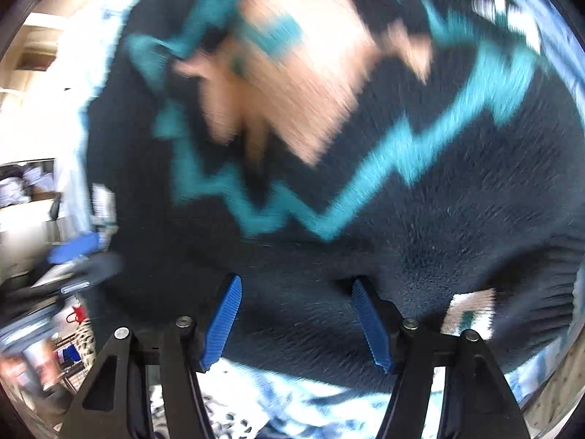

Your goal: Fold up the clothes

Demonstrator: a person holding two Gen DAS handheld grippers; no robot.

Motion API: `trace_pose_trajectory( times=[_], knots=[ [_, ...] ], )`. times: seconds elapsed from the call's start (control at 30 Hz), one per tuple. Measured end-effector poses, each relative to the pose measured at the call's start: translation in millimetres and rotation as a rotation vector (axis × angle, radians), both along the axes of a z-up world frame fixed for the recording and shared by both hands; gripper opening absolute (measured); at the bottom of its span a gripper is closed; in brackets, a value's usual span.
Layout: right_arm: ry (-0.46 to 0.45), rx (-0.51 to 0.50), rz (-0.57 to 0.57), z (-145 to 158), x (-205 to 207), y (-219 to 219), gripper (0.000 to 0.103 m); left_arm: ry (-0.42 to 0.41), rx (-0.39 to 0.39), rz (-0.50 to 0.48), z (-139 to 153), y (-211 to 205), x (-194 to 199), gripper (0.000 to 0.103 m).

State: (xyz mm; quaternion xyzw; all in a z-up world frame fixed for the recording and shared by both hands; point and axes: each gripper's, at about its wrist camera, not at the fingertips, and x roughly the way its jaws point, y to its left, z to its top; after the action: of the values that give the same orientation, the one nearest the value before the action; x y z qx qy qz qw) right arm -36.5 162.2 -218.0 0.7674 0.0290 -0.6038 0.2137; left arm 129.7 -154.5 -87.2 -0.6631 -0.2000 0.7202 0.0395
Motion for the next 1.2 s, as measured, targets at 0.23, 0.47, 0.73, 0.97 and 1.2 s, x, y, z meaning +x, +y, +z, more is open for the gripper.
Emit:
trace_pose_trajectory(
  times=[0.23, 0.47, 0.73, 0.97, 1.2],
  knots=[
    [0.063, 0.086, 0.100, 7.3, 7.0, -0.2, 0.080, -0.102, -0.120, -0.058, -50.0, 2.7, 2.0, 0.077],
    [0.259, 0.029, -0.021, 78.6, -28.0, 51.4, 0.073, -0.102, -0.100, -0.032, -20.1, -0.7, -10.3, 0.078],
    [0.538, -0.028, -0.320, 121.2, -71.4, 118.4, 0.085, 0.134, -0.067, 0.069, 53.0, -20.8, -41.5, 0.078],
    [0.483, -0.018, -0.224, 53.3, -62.4, -5.0, 0.085, 0.204, 0.017, 0.196, -21.2, 30.4, -75.9, 0.078],
    [0.542, 0.083, -0.074, 43.4, -72.8, -44.6, 0.086, 0.118, -0.060, 0.269, -79.7, 37.6, -95.1, 0.078]
  ],
)
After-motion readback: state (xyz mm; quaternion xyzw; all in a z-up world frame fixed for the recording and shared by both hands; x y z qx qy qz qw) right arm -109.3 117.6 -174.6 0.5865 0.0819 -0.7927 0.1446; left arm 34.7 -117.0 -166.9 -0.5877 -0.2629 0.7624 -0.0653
